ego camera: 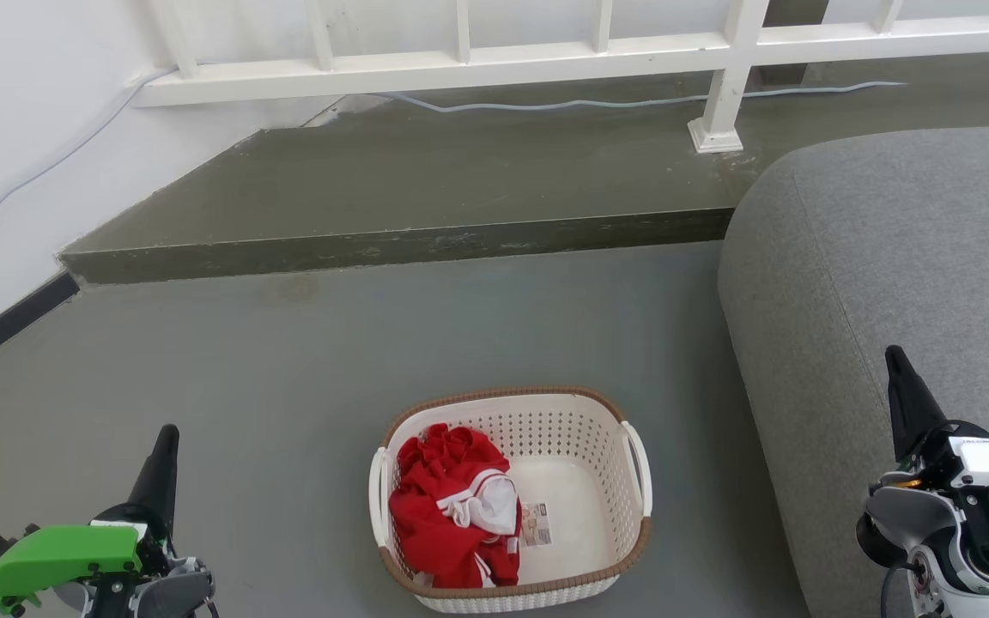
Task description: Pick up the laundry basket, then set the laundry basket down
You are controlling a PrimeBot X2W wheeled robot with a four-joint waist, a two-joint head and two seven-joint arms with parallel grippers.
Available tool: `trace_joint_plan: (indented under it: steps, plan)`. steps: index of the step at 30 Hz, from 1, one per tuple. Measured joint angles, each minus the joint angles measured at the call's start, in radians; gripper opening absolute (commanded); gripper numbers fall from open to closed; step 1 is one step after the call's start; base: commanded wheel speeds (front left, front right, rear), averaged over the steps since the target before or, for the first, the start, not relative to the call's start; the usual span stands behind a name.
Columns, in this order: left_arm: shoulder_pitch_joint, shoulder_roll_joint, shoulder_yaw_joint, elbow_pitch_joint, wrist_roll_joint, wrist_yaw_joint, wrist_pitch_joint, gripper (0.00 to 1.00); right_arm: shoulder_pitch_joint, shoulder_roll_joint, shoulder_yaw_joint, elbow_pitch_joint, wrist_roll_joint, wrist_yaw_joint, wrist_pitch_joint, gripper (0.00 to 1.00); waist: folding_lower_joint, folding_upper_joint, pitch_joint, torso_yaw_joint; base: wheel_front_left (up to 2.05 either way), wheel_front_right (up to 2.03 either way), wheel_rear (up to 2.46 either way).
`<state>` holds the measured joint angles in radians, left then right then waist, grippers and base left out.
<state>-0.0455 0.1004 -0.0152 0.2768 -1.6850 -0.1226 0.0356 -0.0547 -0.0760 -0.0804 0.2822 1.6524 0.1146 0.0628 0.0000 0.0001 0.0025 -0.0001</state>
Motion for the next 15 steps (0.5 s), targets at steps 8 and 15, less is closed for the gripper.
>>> trace_joint_plan:
  steps: [8, 15]
  plan:
    - [-0.001, 0.0, 0.002, 0.0, 0.0, 0.0, 0.0, 0.0, 0.0, 0.001, -0.001, 0.0, 0.0, 0.0, 0.001, 0.0, 0.0, 0.0, 0.0, 0.0, 0.0, 0.0, 0.0]
    - [-0.002, 0.0, 0.003, 0.0, 0.0, 0.0, 0.0, 0.0, 0.0, 0.001, -0.002, 0.0, 0.0, 0.0, 0.001, 0.0, 0.0, 0.0, 0.0, 0.0, 0.0, 0.0, 0.0]
